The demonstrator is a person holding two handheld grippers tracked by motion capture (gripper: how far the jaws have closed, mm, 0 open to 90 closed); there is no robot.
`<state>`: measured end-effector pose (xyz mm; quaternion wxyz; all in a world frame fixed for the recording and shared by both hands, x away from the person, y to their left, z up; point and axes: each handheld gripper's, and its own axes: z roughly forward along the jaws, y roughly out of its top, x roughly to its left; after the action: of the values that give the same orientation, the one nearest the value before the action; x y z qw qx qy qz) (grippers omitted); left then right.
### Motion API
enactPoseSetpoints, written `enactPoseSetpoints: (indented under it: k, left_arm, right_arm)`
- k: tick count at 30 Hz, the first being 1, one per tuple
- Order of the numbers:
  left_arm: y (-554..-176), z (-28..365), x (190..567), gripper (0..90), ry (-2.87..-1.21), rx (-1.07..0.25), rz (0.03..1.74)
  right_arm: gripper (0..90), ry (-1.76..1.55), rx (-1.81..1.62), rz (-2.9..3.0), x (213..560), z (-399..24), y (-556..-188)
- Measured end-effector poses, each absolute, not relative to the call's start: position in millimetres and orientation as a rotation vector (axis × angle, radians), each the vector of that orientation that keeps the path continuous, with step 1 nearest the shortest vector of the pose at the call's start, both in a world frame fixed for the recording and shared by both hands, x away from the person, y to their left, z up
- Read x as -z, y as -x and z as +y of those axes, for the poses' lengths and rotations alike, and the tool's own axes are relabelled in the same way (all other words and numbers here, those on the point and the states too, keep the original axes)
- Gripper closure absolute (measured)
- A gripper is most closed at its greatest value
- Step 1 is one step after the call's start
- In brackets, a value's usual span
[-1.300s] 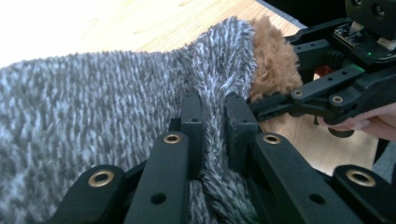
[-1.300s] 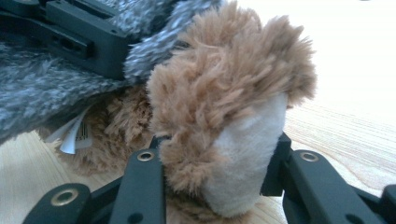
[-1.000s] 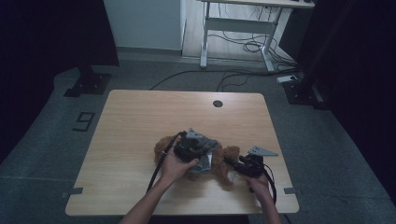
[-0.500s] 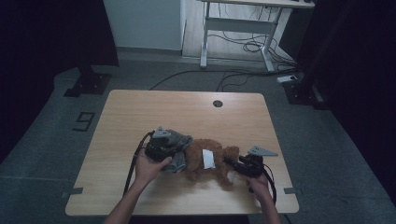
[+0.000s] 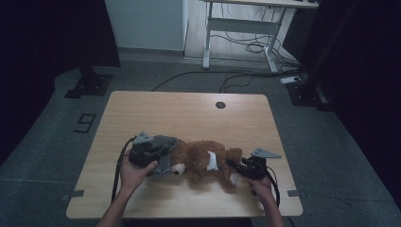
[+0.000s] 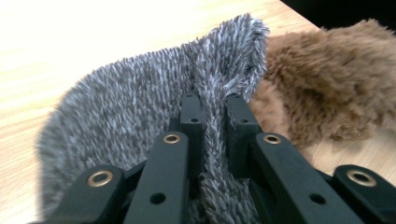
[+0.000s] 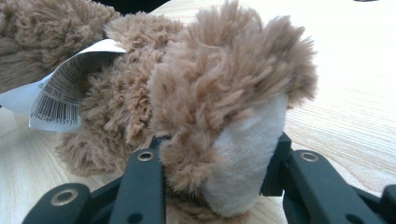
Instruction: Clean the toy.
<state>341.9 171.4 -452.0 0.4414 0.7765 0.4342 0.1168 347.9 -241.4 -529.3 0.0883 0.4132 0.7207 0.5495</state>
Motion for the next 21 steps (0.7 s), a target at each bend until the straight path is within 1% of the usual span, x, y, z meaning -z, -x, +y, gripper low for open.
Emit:
enactPoseSetpoints:
  k: [5, 9, 12, 15, 16, 17, 18, 19, 21]
  left_arm:
    - [-342, 184, 455, 79.5, -1.919, -0.311, 1.127]
    - [-346, 186, 442, 79.5, -1.909, -0.33, 1.131]
    - [-352, 175, 423, 79.6, -1.898, -0.346, 1.093]
    - [-362, 156, 407, 79.6, -1.894, -0.334, 1.051]
    - [-362, 156, 407, 79.5, -1.894, -0.334, 1.051]
    - [-368, 141, 402, 79.5, -1.918, -0.335, 1.027]
    - [-368, 141, 402, 79.5, -1.918, -0.335, 1.027]
    - [-374, 128, 402, 79.5, -1.948, -0.332, 1.022]
    - [-378, 124, 404, 79.5, -1.96, -0.316, 1.029]
  right_arm:
    - [62.4, -1.23, -1.631, 2.144, 529, -241, -348]
    - [62.5, -1.206, -1.618, 2.149, 529, -241, -347]
    - [62.5, -1.201, -1.613, 2.149, 529, -241, -347]
    - [62.5, -1.186, -1.614, 2.147, 529, -241, -346]
    - [62.5, -1.186, -1.614, 2.147, 529, -241, -346]
    - [62.5, -1.178, -1.611, 2.148, 529, -241, -346]
    - [62.5, -1.178, -1.613, 2.148, 529, -241, -345]
    - [62.5, -1.179, -1.616, 2.152, 529, -242, -345]
    - [62.5, -1.177, -1.617, 2.153, 528, -242, -344]
